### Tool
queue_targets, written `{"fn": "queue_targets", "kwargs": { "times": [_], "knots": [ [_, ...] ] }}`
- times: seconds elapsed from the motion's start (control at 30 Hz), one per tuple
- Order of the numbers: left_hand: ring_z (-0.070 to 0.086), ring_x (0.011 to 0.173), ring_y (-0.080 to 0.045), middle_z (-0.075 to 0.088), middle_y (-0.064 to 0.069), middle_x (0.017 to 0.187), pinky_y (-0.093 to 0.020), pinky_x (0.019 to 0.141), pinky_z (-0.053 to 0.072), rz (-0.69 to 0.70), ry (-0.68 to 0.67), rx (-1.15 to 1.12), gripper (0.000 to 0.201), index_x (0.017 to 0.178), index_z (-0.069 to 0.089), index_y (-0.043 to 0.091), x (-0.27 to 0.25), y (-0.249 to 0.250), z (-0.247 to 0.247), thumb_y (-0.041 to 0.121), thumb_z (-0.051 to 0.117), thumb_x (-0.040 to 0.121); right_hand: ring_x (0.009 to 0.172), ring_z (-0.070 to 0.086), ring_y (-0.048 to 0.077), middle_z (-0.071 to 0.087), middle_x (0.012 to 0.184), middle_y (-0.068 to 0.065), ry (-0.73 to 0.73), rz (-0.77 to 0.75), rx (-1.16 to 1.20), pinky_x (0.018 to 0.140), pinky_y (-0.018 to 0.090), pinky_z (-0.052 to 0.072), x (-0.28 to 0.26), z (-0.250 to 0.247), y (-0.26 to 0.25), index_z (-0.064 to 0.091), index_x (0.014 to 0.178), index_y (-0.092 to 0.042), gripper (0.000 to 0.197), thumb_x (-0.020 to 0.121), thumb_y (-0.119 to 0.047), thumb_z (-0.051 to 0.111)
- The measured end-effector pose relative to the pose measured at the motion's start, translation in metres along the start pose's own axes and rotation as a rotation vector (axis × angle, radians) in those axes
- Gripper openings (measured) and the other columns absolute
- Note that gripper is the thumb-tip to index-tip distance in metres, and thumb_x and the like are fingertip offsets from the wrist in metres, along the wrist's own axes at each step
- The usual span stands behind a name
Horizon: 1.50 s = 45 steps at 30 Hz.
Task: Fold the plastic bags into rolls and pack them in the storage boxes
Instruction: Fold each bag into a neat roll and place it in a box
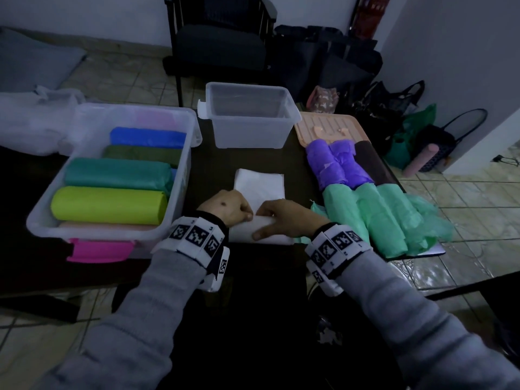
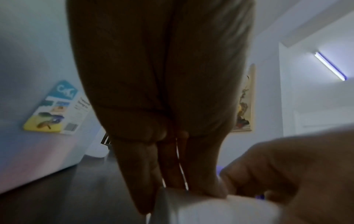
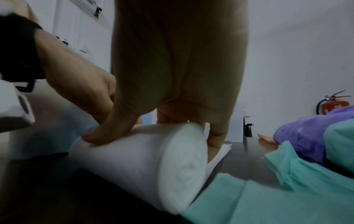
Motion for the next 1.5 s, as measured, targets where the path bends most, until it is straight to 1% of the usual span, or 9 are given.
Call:
{"fn": "queue_targets", "kwargs": {
  "times": [0.2, 0.47, 0.63, 0.73, 0.83, 1.03, 1.13, 1.27, 1.5],
  "knots": [
    [0.055, 0.113, -0.024, 0.059, -0.005, 0.127, -0.038, 0.102, 0.043, -0.045, -0.011, -0.025, 0.025, 0.113, 0.068, 0.021, 0.010, -0.007, 0.006, 0.025, 0.051, 0.095, 0.117, 0.042, 0.025, 0.050, 0.122, 0.008, 0.222, -0.013, -0.325, 0.093, 0.036, 0.038, -0.014, 0.000, -0.021, 0.052, 0.124, -0.013, 0.053, 0.083, -0.044, 0.064],
    [0.056, 0.113, -0.022, 0.060, -0.007, 0.125, -0.032, 0.100, 0.041, -0.045, 0.119, -0.120, 0.025, 0.114, 0.067, 0.016, 0.010, -0.008, 0.004, 0.022, 0.050, 0.095, 0.117, 0.043, 0.029, 0.044, 0.130, 0.012, 0.314, -0.013, -0.509, 0.096, 0.037, 0.036, -0.029, 0.025, -0.034, 0.039, 0.133, -0.006, 0.042, 0.093, -0.018, 0.043],
    [0.058, 0.105, -0.016, 0.065, -0.004, 0.115, -0.027, 0.092, 0.041, 0.054, 0.201, -0.170, 0.026, 0.112, 0.067, 0.013, -0.004, 0.003, -0.006, 0.025, 0.052, 0.094, 0.120, 0.042, 0.030, 0.044, 0.128, 0.013, 0.172, 0.052, -0.474, 0.095, 0.040, 0.038, -0.015, 0.012, -0.032, 0.044, 0.129, -0.005, 0.045, 0.087, -0.017, 0.055],
    [0.055, 0.115, -0.019, 0.061, -0.005, 0.125, -0.028, 0.099, 0.038, 0.052, 0.144, -0.181, 0.030, 0.121, 0.063, 0.015, -0.009, 0.002, -0.003, 0.024, 0.053, 0.094, 0.123, 0.040, 0.032, 0.042, 0.130, 0.015, 0.042, 0.092, -0.397, 0.100, 0.043, 0.038, -0.003, 0.005, -0.025, 0.043, 0.130, -0.006, 0.043, 0.089, -0.017, 0.052],
    [0.052, 0.120, -0.019, 0.057, -0.007, 0.130, -0.021, 0.094, 0.034, 0.076, 0.144, -0.165, 0.036, 0.128, 0.058, 0.016, -0.009, 0.001, 0.000, 0.021, 0.058, 0.092, 0.126, 0.038, 0.033, 0.040, 0.134, 0.017, -0.066, 0.141, -0.352, 0.104, 0.045, 0.036, 0.005, 0.000, -0.020, 0.040, 0.135, -0.006, 0.044, 0.094, -0.020, 0.047],
    [0.053, 0.117, -0.021, 0.058, -0.009, 0.127, -0.025, 0.092, 0.038, 0.041, 0.079, -0.165, 0.032, 0.124, 0.061, 0.017, -0.009, 0.002, 0.003, 0.023, 0.056, 0.093, 0.125, 0.045, 0.027, 0.044, 0.139, 0.013, -0.185, 0.156, -0.280, 0.099, 0.033, 0.035, -0.001, 0.000, -0.014, 0.037, 0.140, -0.010, 0.048, 0.096, -0.028, 0.047],
    [0.054, 0.115, -0.021, 0.058, -0.009, 0.126, -0.026, 0.091, 0.039, 0.041, 0.056, -0.138, 0.032, 0.123, 0.061, 0.016, -0.009, 0.002, 0.006, 0.024, 0.057, 0.092, 0.125, 0.042, 0.028, 0.043, 0.137, 0.014, -0.085, 0.166, -0.181, 0.099, 0.035, 0.036, -0.014, 0.001, -0.013, 0.035, 0.137, -0.010, 0.050, 0.093, -0.026, 0.054],
    [0.056, 0.113, -0.023, 0.059, -0.010, 0.125, -0.034, 0.100, 0.042, 0.046, 0.024, -0.082, 0.030, 0.120, 0.063, 0.014, -0.005, 0.004, 0.009, 0.025, 0.056, 0.093, 0.118, 0.041, 0.028, 0.044, 0.127, 0.011, 0.291, 0.082, -0.453, 0.088, 0.037, 0.040, -0.033, 0.004, -0.029, 0.041, 0.126, -0.010, 0.036, 0.093, -0.019, 0.050],
    [0.056, 0.113, -0.023, 0.060, -0.010, 0.125, -0.030, 0.100, 0.040, 0.015, -0.009, -0.071, 0.031, 0.119, 0.064, 0.011, 0.004, 0.004, 0.011, 0.026, 0.049, 0.096, 0.116, 0.045, 0.029, 0.049, 0.126, 0.011, 0.320, 0.036, -0.463, 0.092, 0.036, 0.036, -0.030, 0.019, -0.026, 0.044, 0.126, -0.010, 0.034, 0.095, -0.021, 0.044]
  ]
}}
Point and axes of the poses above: each hand's wrist, its own x-axis towards the middle knuckle, its own z-axis out of the palm, y = z × x, the point moved 7 cm from there along x, towards the middle knuckle
